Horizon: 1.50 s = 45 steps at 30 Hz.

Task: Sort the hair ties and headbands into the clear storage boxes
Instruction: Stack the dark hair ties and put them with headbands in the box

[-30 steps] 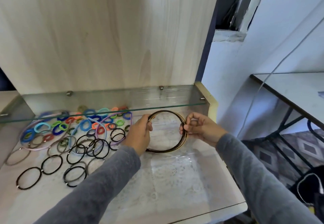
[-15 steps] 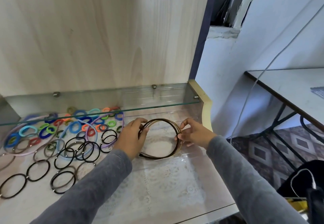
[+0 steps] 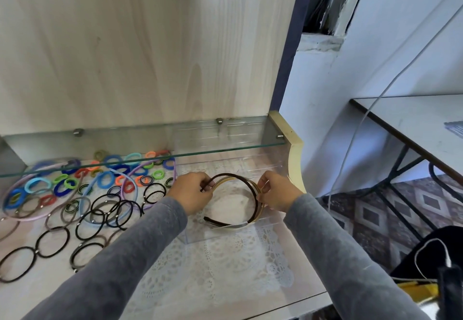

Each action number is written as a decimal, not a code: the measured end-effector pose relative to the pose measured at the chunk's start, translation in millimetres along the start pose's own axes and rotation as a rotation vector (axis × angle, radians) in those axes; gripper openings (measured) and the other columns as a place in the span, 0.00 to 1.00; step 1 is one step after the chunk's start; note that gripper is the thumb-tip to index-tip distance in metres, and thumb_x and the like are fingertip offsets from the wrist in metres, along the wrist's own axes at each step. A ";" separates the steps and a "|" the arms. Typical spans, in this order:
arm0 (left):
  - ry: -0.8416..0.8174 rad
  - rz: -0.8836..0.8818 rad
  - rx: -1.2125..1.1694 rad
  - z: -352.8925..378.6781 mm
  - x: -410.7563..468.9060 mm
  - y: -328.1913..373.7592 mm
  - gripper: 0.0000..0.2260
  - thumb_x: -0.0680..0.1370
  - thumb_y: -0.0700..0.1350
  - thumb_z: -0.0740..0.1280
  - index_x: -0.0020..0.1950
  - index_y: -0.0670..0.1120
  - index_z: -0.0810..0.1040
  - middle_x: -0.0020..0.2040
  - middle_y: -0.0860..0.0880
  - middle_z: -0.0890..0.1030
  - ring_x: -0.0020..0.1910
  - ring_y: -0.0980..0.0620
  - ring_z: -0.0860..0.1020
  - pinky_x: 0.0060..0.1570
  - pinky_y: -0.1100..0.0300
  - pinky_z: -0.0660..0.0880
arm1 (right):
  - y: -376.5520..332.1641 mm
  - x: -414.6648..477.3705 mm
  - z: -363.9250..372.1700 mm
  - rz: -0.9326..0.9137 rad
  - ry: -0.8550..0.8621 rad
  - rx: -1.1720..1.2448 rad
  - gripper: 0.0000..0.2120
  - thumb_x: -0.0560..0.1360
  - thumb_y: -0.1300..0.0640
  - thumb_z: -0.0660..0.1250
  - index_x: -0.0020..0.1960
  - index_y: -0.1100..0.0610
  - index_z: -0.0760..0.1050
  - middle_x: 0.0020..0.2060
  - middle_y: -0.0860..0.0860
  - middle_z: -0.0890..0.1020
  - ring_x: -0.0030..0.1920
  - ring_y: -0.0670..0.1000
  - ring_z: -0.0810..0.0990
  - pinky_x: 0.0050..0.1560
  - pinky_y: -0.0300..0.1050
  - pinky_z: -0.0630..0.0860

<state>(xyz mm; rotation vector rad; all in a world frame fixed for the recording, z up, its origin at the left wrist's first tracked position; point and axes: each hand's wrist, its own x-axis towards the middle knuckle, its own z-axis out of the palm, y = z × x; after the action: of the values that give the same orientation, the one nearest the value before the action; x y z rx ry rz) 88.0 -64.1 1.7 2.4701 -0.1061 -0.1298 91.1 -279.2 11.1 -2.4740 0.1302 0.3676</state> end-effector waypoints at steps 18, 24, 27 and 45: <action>-0.015 -0.004 0.034 5.9 1.5 0.9 0.13 0.75 0.40 0.66 0.58 0.51 0.77 0.44 0.57 0.81 0.44 0.56 0.77 0.48 0.63 0.74 | -4.8 -8.5 6.5 -0.078 0.108 -0.211 0.15 0.76 0.62 0.61 0.61 0.51 0.75 0.54 0.51 0.80 0.52 0.51 0.77 0.51 0.41 0.73; -0.045 -0.011 0.077 5.3 2.8 6.8 0.13 0.74 0.41 0.66 0.58 0.49 0.79 0.52 0.51 0.81 0.51 0.53 0.77 0.53 0.61 0.73 | -10.3 -9.7 9.3 -0.128 0.142 -0.360 0.14 0.75 0.51 0.66 0.59 0.53 0.75 0.53 0.51 0.77 0.54 0.52 0.76 0.56 0.45 0.74; -0.050 -0.022 0.069 5.1 2.6 9.2 0.13 0.73 0.40 0.67 0.57 0.49 0.79 0.52 0.52 0.80 0.51 0.54 0.76 0.51 0.63 0.72 | -10.8 -9.3 13.1 -0.133 0.177 -0.409 0.12 0.75 0.56 0.65 0.58 0.53 0.74 0.53 0.52 0.77 0.54 0.53 0.76 0.56 0.46 0.74; -0.126 -0.030 -0.021 0.5 5.7 5.8 0.10 0.74 0.39 0.68 0.52 0.51 0.80 0.47 0.55 0.80 0.47 0.57 0.77 0.52 0.63 0.75 | -9.7 -6.2 16.1 -0.129 0.213 -0.421 0.12 0.75 0.59 0.65 0.58 0.52 0.77 0.52 0.51 0.79 0.50 0.52 0.78 0.53 0.44 0.77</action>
<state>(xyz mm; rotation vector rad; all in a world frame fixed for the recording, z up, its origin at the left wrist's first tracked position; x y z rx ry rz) 93.4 -69.6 4.5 2.4427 -0.1213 -0.2976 83.2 -261.7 6.2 -2.9155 -0.0240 0.0786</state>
